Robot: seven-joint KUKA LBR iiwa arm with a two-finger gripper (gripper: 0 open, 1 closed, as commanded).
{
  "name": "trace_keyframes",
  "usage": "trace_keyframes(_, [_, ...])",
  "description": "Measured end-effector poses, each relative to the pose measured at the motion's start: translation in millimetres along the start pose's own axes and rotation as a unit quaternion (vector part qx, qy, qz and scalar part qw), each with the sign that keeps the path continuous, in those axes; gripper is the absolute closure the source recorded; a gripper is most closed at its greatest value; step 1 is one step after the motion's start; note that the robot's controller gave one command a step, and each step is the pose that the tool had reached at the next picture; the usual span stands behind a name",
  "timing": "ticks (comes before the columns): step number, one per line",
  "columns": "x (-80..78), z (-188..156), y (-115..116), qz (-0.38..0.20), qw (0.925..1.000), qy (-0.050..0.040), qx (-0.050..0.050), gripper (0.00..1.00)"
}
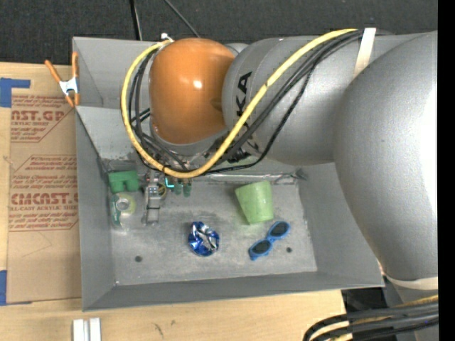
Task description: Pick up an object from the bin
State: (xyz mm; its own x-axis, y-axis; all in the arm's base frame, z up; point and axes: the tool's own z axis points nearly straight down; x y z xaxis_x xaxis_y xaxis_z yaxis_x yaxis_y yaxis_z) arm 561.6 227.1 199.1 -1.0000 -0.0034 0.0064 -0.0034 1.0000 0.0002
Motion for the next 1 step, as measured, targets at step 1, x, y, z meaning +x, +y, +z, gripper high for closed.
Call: trace_keyframes(1, [-10.8,119.9,-6.2,-0.043,0.9991,-0.0013,0.001,0.00])
